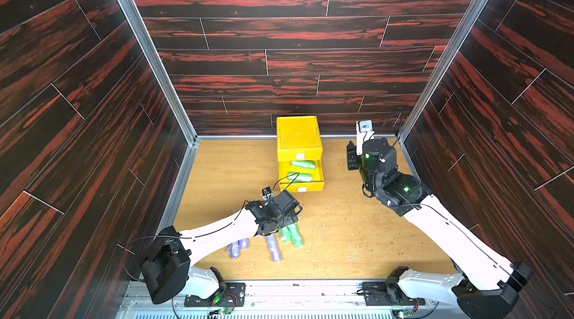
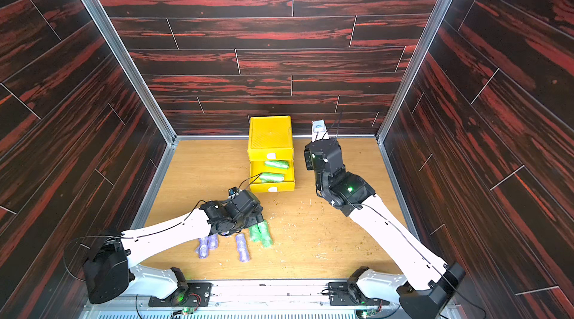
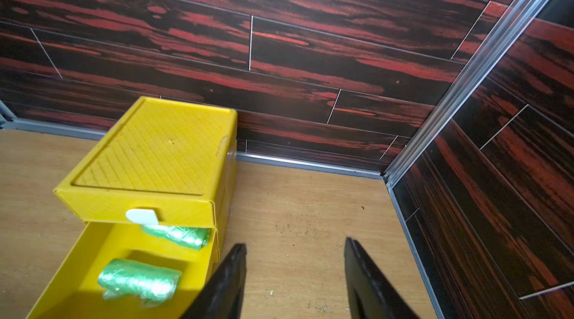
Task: Sort the rolls of trash bags by color and place them into the drawer
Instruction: Pick up the roll of trash bags from the center of the board.
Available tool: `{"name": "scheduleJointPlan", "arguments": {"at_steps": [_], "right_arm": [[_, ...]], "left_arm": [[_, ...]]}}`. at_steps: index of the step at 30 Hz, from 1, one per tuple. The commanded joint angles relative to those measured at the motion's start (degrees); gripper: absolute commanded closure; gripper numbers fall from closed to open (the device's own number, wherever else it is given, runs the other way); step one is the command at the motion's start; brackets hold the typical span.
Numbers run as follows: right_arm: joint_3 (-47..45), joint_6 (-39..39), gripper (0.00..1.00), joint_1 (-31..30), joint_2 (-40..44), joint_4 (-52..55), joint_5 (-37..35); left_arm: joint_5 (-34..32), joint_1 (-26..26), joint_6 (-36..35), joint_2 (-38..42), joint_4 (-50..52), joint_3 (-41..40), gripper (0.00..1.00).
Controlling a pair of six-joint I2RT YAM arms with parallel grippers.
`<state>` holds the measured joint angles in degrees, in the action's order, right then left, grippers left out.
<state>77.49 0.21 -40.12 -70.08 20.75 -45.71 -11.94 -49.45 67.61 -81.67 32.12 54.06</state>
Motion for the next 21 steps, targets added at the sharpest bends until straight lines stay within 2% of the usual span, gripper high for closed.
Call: {"name": "scheduleJointPlan", "arguments": {"at_steps": [1,7,14,21], "right_arm": [[-0.90,-0.30,0.46,0.35,0.83,-1.88,0.01],[-2.15,-0.48,0.45,0.30,1.78,-2.38,0.62],[-2.52,-0.22,0.44,0.30,2.23,-2.30,1.29],[-2.58,-0.51,0.44,0.30,2.06,-2.38,1.19]], "left_arm": [[-0.05,0.53,2.92,-1.86,-0.21,-0.85,0.15],[1.72,2.38,5.37,-3.56,-3.13,-3.77,0.28],[2.70,3.81,6.74,-4.37,-6.16,-7.04,0.28],[3.94,4.20,5.26,-7.91,-8.25,-3.91,0.28]]}}
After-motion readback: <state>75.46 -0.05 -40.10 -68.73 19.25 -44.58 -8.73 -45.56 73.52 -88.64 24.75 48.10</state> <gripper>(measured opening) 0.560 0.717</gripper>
